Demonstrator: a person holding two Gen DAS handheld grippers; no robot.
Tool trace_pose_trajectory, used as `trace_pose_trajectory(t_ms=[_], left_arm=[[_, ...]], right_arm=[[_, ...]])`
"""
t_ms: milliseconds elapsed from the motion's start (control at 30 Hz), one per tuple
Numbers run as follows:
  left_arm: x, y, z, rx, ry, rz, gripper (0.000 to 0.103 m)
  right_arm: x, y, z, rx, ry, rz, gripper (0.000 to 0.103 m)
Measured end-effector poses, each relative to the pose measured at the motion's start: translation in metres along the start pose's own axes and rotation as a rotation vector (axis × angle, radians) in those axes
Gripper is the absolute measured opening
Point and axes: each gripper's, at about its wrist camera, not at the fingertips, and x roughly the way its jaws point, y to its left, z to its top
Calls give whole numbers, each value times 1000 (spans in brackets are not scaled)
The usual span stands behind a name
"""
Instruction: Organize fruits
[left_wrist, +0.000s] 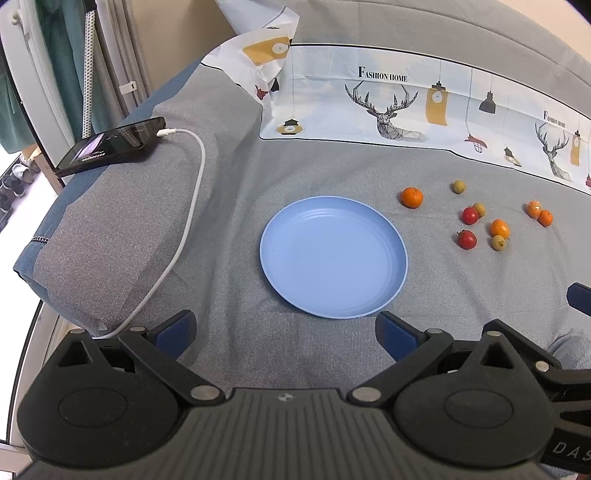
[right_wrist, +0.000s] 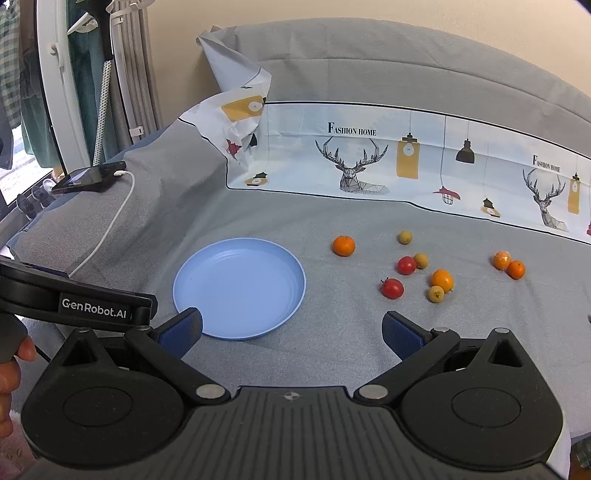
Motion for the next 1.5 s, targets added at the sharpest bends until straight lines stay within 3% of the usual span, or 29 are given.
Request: trace_pose_trajectory(t_ms=[1500], left_arm=[[10,-12,0,38,33,20,103]], right_arm=[[13,-11,-4,42,44,26,103]])
